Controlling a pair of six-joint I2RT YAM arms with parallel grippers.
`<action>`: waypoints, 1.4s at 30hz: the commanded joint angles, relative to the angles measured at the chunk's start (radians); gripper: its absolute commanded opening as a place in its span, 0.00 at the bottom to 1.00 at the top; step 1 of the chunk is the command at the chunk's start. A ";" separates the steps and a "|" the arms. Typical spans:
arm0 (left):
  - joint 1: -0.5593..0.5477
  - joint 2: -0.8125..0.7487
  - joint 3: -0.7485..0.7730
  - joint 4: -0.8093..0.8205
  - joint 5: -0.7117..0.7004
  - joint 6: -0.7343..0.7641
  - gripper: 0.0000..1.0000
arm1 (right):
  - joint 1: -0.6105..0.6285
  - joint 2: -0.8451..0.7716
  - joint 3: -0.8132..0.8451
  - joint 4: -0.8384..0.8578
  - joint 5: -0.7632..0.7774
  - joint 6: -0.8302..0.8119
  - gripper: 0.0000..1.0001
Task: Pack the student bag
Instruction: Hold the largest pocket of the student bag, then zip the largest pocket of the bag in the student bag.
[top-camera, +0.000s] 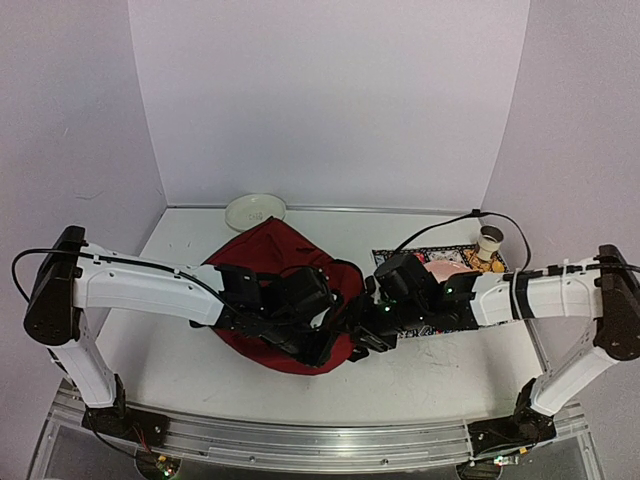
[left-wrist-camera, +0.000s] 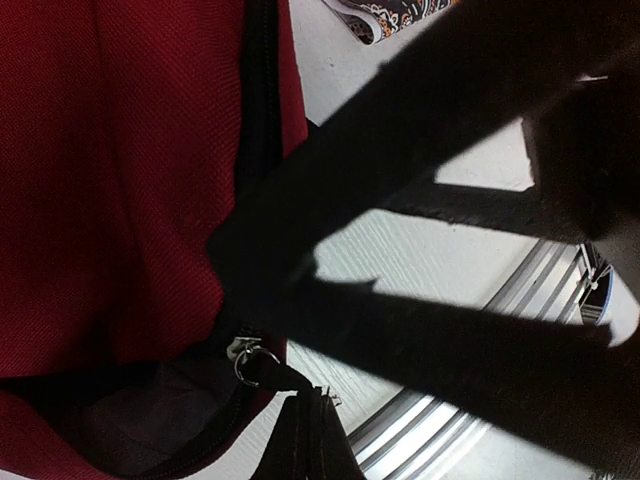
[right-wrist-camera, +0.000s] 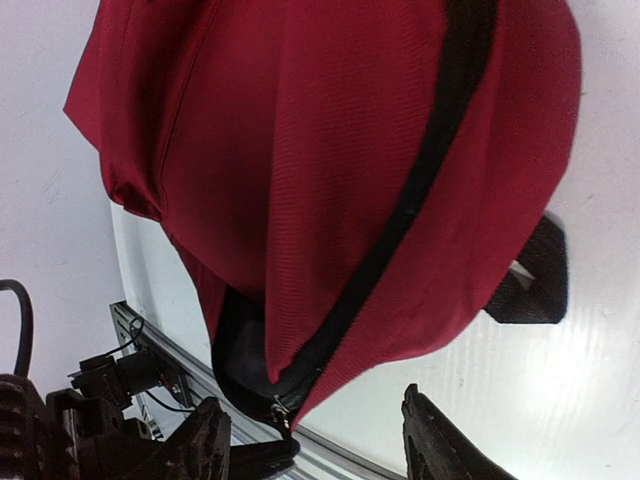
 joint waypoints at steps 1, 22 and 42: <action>-0.004 -0.024 0.028 0.026 0.006 0.011 0.00 | 0.026 0.052 0.037 0.069 -0.001 0.045 0.57; 0.004 -0.161 -0.126 -0.087 -0.126 0.004 0.00 | -0.014 -0.100 -0.007 -0.216 0.121 -0.078 0.00; 0.112 -0.298 -0.302 -0.193 -0.171 -0.035 0.00 | -0.204 -0.173 0.027 -0.356 0.121 -0.297 0.00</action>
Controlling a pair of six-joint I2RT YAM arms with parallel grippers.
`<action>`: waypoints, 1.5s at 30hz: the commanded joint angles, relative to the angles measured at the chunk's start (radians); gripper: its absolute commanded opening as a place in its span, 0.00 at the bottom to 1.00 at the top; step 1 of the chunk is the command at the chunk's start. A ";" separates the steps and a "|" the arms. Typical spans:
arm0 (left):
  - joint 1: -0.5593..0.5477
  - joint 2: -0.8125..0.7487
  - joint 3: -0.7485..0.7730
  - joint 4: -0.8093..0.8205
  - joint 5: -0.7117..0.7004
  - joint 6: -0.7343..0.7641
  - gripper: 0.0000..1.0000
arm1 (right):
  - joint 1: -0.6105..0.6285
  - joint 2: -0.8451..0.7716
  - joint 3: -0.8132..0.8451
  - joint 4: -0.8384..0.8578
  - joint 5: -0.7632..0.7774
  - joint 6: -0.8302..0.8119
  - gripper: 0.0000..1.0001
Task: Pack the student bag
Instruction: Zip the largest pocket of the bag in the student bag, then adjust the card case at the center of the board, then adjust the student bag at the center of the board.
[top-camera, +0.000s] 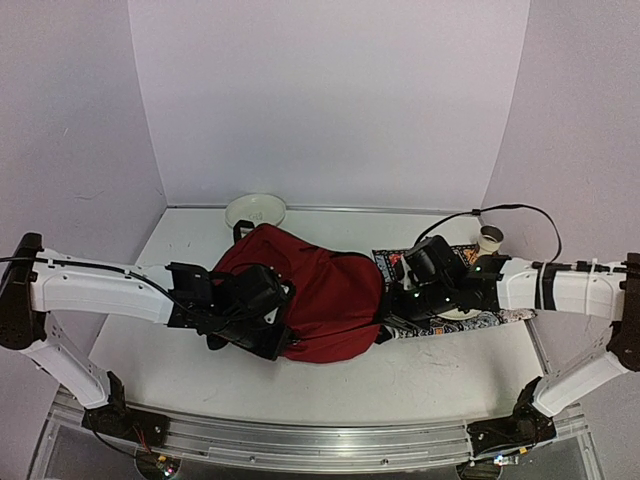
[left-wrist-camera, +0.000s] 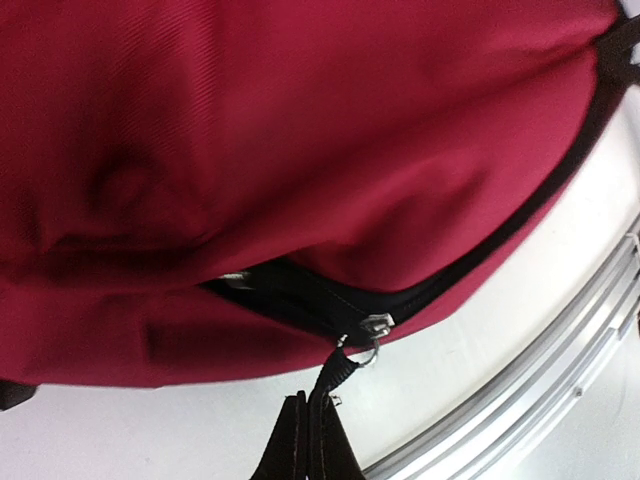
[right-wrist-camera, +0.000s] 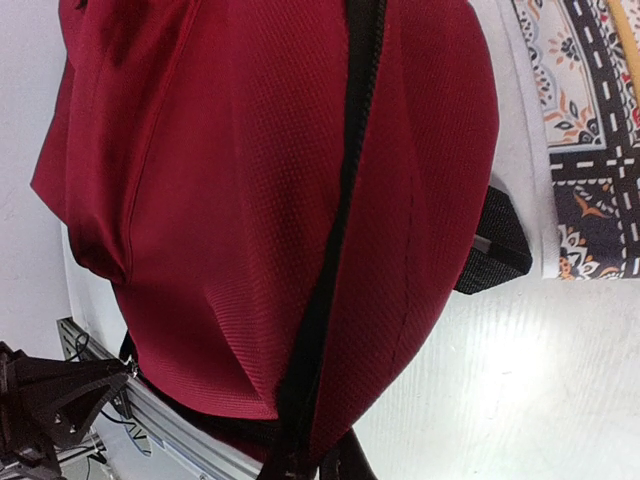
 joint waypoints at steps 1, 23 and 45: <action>0.049 -0.077 -0.087 -0.152 -0.042 -0.055 0.00 | -0.055 -0.058 0.032 -0.124 0.081 -0.072 0.00; 0.263 -0.134 -0.173 -0.168 -0.265 -0.132 0.00 | 0.125 0.049 0.135 -0.100 -0.132 -0.126 0.00; 0.641 -0.431 -0.133 -0.097 -0.203 0.018 0.67 | -0.071 0.091 0.345 -0.162 0.068 -0.334 0.77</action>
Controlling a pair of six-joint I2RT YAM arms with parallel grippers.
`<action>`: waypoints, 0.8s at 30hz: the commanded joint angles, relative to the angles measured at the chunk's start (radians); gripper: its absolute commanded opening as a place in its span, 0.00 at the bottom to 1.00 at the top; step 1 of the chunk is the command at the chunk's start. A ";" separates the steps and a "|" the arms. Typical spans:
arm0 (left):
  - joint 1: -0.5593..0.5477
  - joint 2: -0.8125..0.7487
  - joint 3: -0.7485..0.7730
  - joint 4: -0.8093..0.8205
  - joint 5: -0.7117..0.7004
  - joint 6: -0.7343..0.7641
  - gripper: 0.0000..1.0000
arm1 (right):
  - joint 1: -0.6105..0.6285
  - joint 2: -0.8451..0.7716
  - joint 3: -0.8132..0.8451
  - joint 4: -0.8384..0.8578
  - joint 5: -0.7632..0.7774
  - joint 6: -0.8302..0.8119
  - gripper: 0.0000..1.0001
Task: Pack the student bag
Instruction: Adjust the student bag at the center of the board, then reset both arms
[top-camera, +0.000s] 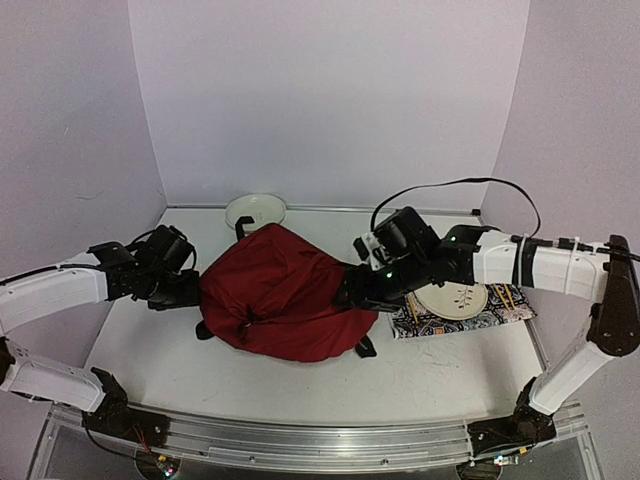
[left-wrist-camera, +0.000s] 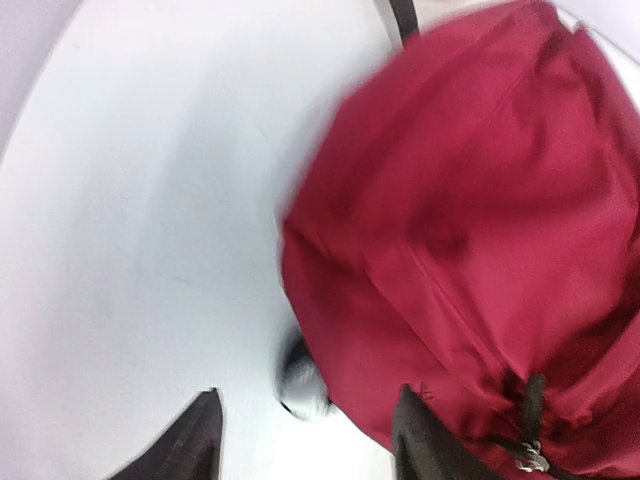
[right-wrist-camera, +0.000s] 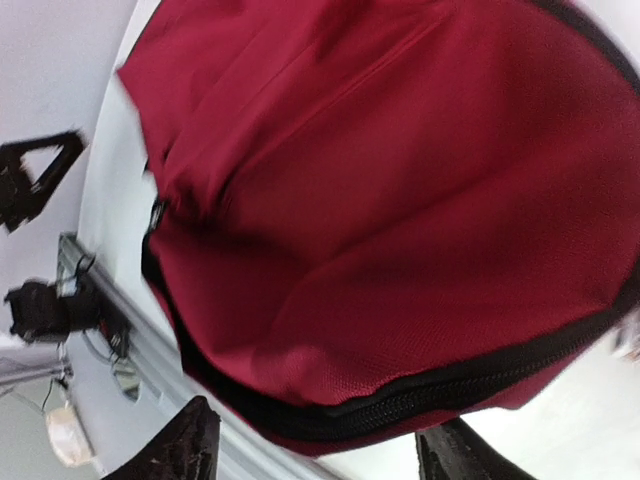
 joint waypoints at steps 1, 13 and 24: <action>0.151 -0.085 0.078 0.017 0.042 0.087 0.71 | -0.137 -0.089 0.039 -0.041 0.149 -0.100 0.80; 0.343 -0.243 0.304 0.003 0.052 0.184 1.00 | -0.263 -0.393 0.022 -0.135 0.628 -0.297 0.98; 0.342 -0.424 0.458 0.019 -0.232 0.333 0.99 | -0.263 -0.733 -0.011 -0.121 0.977 -0.457 0.98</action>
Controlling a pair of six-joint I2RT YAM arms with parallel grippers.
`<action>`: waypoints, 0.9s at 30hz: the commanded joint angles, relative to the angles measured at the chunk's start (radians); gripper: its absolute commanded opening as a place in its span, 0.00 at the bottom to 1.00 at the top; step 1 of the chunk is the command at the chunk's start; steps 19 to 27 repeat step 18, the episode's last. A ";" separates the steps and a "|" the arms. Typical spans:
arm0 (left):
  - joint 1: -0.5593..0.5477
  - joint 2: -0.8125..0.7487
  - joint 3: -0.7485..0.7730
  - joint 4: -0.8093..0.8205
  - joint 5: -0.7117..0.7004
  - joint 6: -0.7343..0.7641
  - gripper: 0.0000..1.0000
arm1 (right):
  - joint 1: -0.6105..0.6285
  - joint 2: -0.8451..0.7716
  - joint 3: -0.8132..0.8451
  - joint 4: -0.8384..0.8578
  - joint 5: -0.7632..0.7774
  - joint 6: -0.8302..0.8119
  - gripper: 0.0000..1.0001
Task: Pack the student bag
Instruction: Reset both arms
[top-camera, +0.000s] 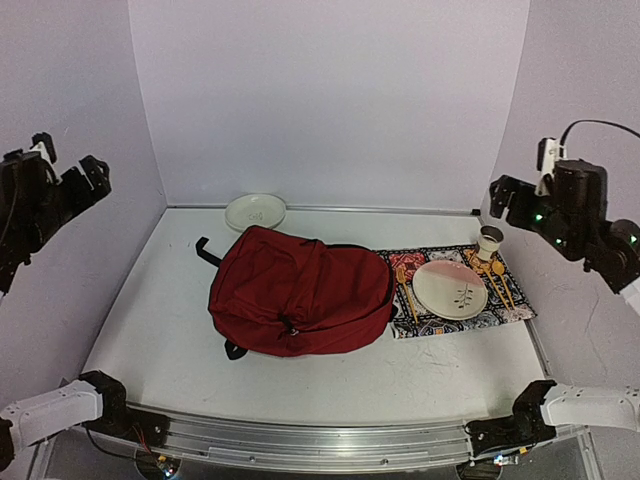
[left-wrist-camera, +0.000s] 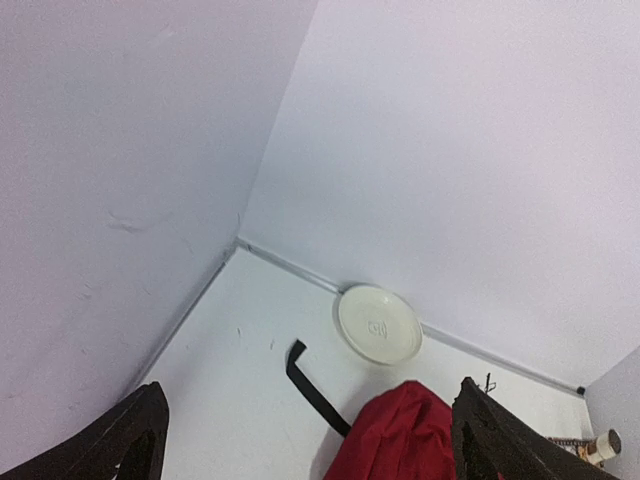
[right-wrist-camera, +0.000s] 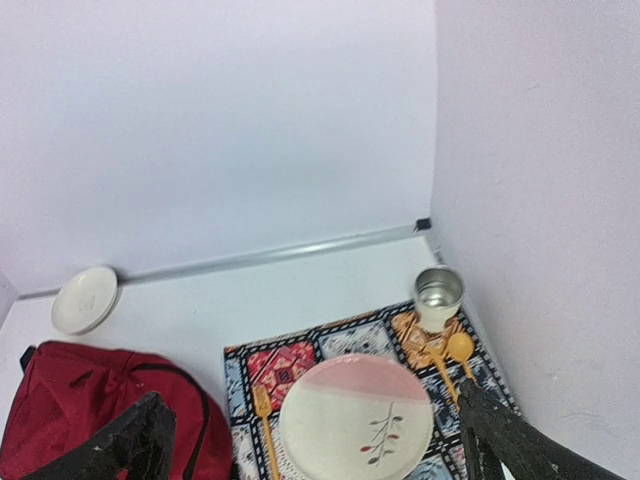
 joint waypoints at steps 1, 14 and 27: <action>0.004 -0.048 0.053 0.024 -0.141 0.090 1.00 | -0.001 -0.093 -0.014 0.003 0.185 -0.094 0.98; 0.004 -0.122 -0.023 0.122 -0.152 0.122 1.00 | -0.001 -0.249 -0.114 0.085 0.245 -0.105 0.98; 0.004 -0.123 -0.026 0.131 -0.161 0.132 0.99 | -0.001 -0.252 -0.121 0.090 0.251 -0.103 0.98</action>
